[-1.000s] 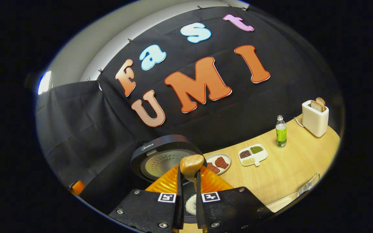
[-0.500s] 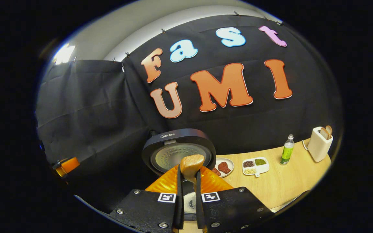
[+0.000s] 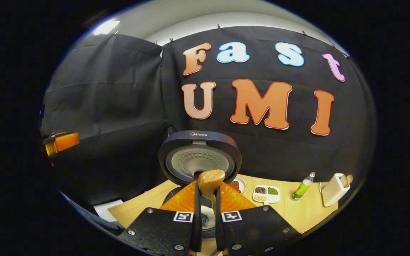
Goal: Close the left gripper, press the button to open the rice cooker; take a wooden spoon from the chopstick holder with the right hand, scoop a spoonful of rice and pour it into the rice cooker, then put the wooden spoon back into the chopstick holder.
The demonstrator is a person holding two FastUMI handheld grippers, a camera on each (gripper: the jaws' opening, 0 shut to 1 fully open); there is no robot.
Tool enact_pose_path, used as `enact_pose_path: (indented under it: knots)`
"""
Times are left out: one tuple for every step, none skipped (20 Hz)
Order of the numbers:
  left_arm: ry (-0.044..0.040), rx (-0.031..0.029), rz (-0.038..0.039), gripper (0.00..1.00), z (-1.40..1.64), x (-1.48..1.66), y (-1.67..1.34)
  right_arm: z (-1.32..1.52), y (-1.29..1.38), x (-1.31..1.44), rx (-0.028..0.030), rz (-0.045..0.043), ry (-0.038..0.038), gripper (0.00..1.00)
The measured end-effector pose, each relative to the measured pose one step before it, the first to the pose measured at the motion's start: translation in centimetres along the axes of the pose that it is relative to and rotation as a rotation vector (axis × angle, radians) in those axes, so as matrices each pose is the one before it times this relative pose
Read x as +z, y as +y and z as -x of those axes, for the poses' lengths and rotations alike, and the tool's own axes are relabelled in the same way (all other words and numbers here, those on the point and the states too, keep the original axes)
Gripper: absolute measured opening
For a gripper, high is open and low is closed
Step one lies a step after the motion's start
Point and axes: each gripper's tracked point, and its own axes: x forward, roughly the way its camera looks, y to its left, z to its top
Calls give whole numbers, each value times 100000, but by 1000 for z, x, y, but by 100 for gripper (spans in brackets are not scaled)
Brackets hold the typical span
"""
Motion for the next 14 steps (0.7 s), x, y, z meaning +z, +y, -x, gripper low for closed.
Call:
enact_pose_path:
  knots:
    - [-327, -292, -190, 96, 34, 149, -84, 6, -55, -108, 104, 332, -166, 14]
    - [-218, -269, 113, 96, 83, -4, -37, 223, -50, 31, 444, -969, -76, 14]
    - [-112, -226, 361, 96, 76, 39, -30, 2, -103, 10, 405, -1490, -231, 14]
    - [17, -482, 595, 96, -22, 42, -132, 183, -308, 66, -61, -1320, -97, 14]
    - [65, -612, 588, 96, -16, 29, -190, 210, -533, 153, -389, -1560, -146, 14]
    - [-16, -397, 374, 96, 166, 23, -88, 378, -488, 195, -423, -1641, -275, 14]
    - [-136, 43, -290, 96, 46, 82, -34, 283, -485, 191, -402, -2137, -272, 14]
    - [-514, 62, -717, 96, -19, 81, -64, 552, -493, 209, -273, -2180, -428, 14]
    - [-493, -220, -484, 96, 71, 162, -152, 546, -662, 326, -396, -1719, -445, 14]
    - [-153, -682, 112, 96, -54, 190, -220, 677, -610, 350, -777, -1423, -617, 14]
    - [-26, -845, 638, 96, 54, -4, -347, 593, -781, 396, -1134, -851, -460, 14]
    - [-152, -754, 655, 96, -107, 105, -329, 729, -925, 256, -1476, -539, -210, 15]
    - [-264, -477, 184, 96, -143, 117, -242, 717, -1103, 114, -1816, -383, -415, 14]
    - [-202, -282, 292, 96, 11, 55, -197, 786, -1049, 107, -2020, -495, -381, 14]
